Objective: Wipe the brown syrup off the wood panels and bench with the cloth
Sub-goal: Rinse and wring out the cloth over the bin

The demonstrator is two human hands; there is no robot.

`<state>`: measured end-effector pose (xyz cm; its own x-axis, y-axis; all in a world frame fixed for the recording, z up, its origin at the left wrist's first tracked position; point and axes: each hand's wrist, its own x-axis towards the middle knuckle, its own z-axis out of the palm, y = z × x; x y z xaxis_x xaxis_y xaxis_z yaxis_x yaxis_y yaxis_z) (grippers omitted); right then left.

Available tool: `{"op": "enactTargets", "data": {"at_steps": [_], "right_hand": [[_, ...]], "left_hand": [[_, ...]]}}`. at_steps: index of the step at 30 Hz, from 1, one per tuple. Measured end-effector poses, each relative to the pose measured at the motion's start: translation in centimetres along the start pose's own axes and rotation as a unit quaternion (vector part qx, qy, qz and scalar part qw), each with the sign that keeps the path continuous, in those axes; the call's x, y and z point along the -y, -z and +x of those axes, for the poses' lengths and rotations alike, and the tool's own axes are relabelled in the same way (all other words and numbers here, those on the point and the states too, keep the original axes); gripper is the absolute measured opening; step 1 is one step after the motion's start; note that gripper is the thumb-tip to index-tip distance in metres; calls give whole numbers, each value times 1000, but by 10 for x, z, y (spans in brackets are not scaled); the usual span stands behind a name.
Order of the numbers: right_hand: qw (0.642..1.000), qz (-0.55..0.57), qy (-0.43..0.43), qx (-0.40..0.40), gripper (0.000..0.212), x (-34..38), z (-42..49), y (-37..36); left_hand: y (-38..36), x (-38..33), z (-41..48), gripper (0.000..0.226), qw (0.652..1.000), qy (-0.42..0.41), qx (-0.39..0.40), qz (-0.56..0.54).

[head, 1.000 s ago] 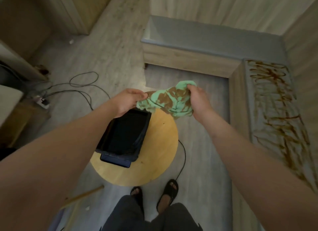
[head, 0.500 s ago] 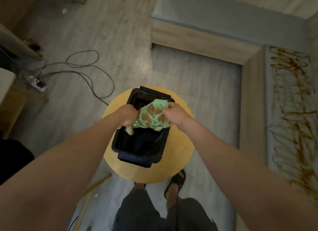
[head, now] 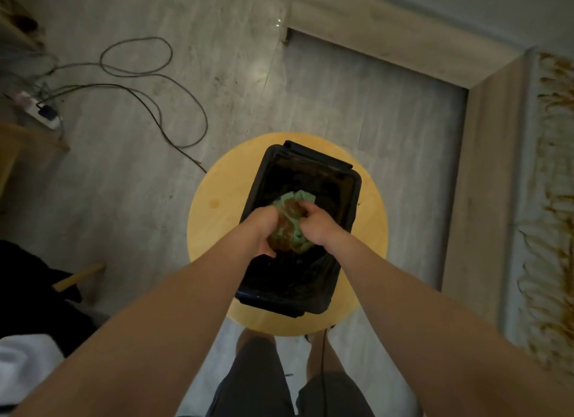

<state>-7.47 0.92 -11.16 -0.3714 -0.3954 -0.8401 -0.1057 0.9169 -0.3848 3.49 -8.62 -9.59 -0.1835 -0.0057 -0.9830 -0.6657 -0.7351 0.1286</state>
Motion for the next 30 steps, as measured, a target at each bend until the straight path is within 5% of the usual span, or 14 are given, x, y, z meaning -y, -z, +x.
{"op": "enactTargets", "data": {"at_steps": [8, 12, 20, 24, 30], "right_hand": [[995, -6, -81, -61, 69, -7, 38, -23], [998, 42, -19, -37, 41, -8, 33, -37], [971, 190, 95, -108, 40, 2, -10, -47], [964, 141, 158, -160, 43, 2, -4, -47], [958, 1, 135, -252, 40, -15, 37, -26]], "left_hand": [[3, 4, 44, 76, 999, 36, -13, 11], [5, 11, 65, 62, 998, -15, 3, -63], [-8, 3, 64, 52, 989, -65, -24, -134], [-18, -9, 54, 44, 989, -63, -1, -132], [-16, 4, 47, 48, 985, -89, 35, -141]]}}
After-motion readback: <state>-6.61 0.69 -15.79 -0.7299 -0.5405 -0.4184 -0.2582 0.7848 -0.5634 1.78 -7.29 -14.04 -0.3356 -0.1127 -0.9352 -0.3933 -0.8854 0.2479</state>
